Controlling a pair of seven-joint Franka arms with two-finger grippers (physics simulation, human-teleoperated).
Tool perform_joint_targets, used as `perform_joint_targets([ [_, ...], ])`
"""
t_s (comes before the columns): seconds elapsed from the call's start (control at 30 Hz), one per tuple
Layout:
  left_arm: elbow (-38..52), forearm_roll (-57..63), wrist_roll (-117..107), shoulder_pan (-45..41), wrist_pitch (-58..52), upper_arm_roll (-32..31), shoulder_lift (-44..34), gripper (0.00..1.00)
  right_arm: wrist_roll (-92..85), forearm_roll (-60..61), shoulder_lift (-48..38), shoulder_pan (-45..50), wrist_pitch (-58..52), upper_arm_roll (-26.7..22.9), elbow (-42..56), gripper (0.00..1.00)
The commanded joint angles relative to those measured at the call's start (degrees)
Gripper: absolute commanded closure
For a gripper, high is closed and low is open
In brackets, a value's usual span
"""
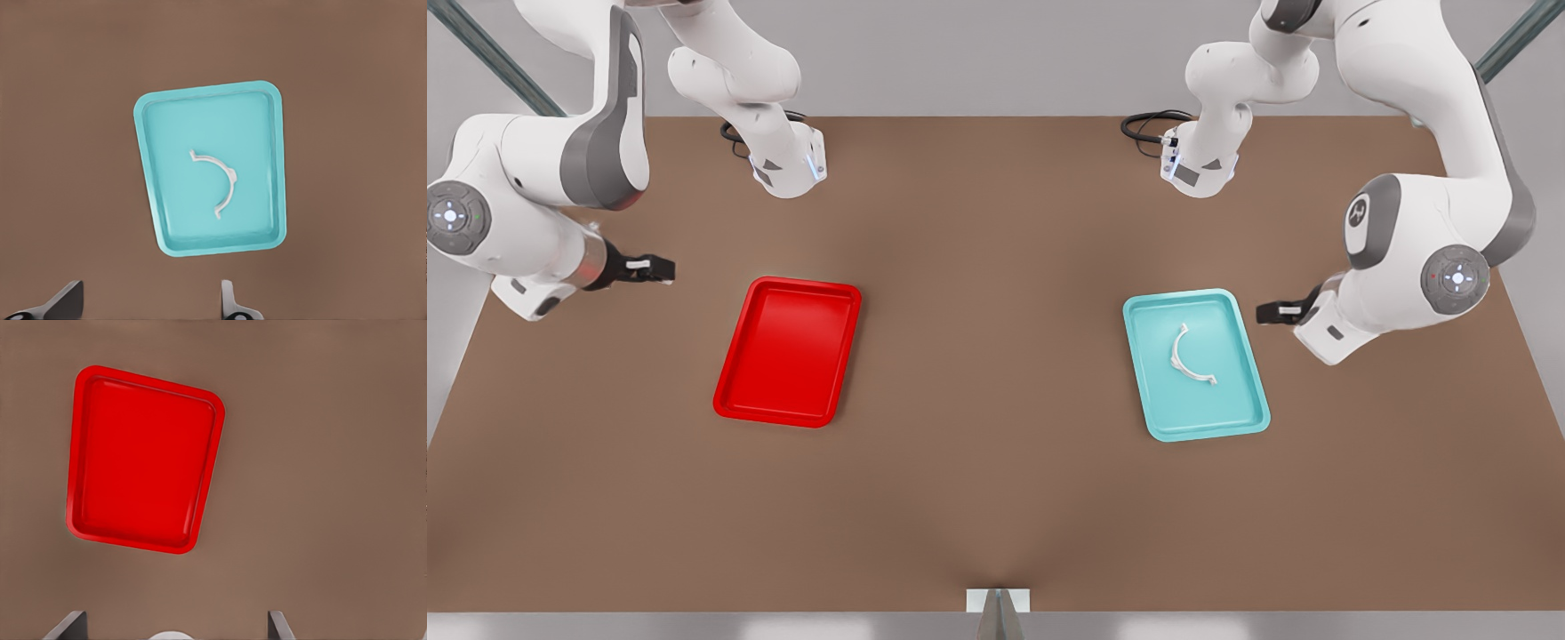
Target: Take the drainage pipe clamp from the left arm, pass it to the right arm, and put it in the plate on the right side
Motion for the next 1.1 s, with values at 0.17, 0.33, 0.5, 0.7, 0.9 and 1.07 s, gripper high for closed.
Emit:
perform_joint_targets([
  [0.17,-0.39,-0.28,-1.09,-0.08,6.71,0.07,1.38,0.00,-3.40,0.31,0.04,0.13,7.41,0.07,0.02,0.00],
  [0.33,-10.49,-1.07,-39.30,-2.19,31.74,0.07,12.82,0.00,-3.40,0.31,0.13,0.13,7.41,0.07,0.02,0.00],
  [0.5,-25.35,-5.02,-63.32,-3.51,51.62,0.07,11.50,0.00,-3.40,0.31,0.22,0.21,7.24,0.07,-0.07,0.00],
  [0.7,-27.11,-5.38,-65.25,-3.34,52.59,0.07,11.59,0.00,-3.48,0.31,0.22,0.21,7.06,0.07,-0.16,0.00],
  [0.9,-27.20,-5.29,-72.19,-2.99,52.42,0.07,12.38,0.00,-3.49,0.31,0.31,0.21,6.97,0.07,-0.16,0.00],
  [1.07,-31.77,-5.03,-72.99,-3.07,56.46,0.07,13.34,0.00,-3.49,0.22,0.31,0.21,6.89,0.07,-0.25,0.00],
])
